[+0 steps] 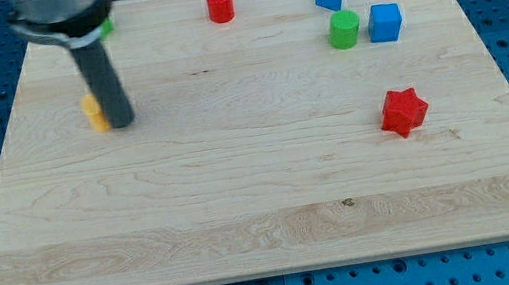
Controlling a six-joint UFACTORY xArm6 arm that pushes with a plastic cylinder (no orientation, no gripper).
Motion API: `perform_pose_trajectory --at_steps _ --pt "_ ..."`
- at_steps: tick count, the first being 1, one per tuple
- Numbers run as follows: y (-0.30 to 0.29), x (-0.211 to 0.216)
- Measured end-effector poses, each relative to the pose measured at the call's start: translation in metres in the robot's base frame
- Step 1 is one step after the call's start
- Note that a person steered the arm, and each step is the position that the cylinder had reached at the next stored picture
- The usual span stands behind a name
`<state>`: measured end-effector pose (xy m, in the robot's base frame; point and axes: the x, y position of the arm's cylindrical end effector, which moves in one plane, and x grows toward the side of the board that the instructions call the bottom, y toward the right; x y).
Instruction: Point your arm to center
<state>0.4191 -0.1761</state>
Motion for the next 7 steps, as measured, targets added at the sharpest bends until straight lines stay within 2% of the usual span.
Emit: perform_pose_trajectory --at_steps 1,2,3,4,6,7 --pt "-0.01 0.0" --pt "0.015 0.0" --pt "0.079 0.0" --pt "0.11 0.0" --pt "0.119 0.006" --pt "0.172 0.008"
